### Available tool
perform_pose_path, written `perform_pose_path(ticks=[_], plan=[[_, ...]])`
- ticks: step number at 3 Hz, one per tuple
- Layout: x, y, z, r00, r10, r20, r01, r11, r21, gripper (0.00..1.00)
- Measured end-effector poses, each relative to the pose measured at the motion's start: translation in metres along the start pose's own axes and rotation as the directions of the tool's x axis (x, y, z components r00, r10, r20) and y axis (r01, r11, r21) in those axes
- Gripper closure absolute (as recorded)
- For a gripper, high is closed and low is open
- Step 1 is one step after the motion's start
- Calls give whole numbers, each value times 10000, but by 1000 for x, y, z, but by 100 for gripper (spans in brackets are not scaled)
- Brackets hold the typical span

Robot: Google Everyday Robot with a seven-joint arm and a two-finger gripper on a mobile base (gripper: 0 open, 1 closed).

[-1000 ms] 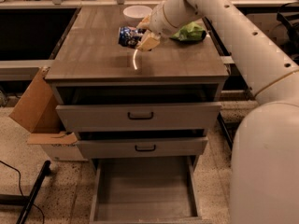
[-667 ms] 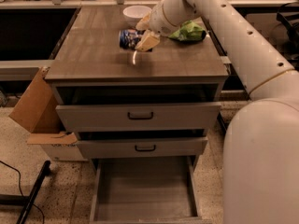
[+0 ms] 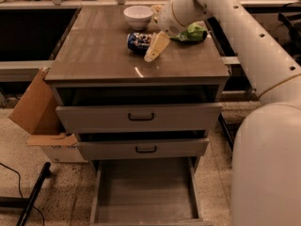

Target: Pick pepsi can from bottom drawer and place on counter

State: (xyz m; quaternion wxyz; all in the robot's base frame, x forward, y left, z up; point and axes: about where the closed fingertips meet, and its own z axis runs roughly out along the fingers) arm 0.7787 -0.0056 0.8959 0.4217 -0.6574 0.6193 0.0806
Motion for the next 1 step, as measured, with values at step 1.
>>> perform_pose_path(ticks=[1], plan=[[4, 7, -66, 9996, 159, 234, -181, 9949, 996, 0]])
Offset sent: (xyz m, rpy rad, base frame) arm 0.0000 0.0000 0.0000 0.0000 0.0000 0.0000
